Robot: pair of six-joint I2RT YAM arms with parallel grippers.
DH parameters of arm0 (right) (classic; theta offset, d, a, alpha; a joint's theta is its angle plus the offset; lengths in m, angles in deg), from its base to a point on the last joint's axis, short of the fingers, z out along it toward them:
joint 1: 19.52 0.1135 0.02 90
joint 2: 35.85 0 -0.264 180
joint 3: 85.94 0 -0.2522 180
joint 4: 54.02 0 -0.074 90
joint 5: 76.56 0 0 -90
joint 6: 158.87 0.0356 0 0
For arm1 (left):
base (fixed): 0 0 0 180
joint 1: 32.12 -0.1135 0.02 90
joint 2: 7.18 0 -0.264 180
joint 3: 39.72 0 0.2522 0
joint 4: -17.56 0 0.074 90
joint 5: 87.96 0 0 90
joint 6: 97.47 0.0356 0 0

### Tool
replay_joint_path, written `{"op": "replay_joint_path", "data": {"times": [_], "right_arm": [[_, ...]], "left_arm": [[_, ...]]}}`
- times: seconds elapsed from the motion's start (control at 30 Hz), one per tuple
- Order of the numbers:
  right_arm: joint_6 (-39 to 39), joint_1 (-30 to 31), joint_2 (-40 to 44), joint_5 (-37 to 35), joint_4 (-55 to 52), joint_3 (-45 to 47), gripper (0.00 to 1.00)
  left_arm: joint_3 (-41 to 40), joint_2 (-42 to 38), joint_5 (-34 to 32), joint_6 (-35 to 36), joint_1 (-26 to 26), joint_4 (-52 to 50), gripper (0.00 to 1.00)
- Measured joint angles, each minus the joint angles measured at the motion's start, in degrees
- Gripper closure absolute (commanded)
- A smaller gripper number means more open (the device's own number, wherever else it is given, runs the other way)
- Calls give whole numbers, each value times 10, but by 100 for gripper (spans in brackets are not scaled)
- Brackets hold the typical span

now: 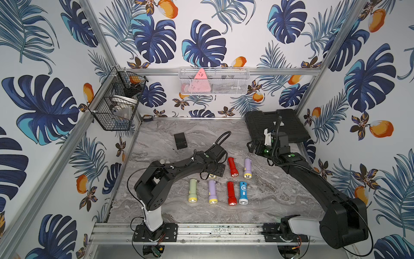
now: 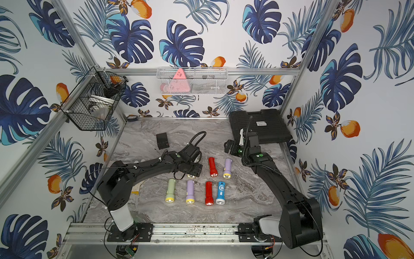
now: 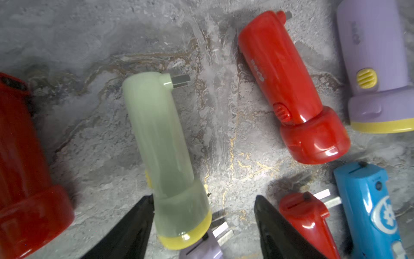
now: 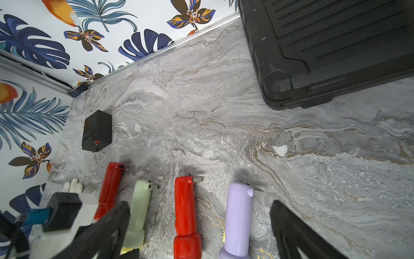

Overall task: Close the plug at the bottom of the flashlight
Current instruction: Pick up the flashlight from the center of the board.

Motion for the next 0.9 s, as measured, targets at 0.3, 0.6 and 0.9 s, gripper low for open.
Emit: {"op": "replay_joint_path", "data": {"times": [0.3, 0.6, 0.9], "right_arm": [[0, 0, 5, -4, 0, 2, 0], [0, 1, 5, -4, 0, 3, 0], [0, 4, 0, -4, 0, 3, 0]], "left_arm": [[42, 44, -61, 17, 4, -7, 25], [80, 91, -93, 48, 1, -18, 29], [82, 111, -96, 60, -15, -14, 34]]}}
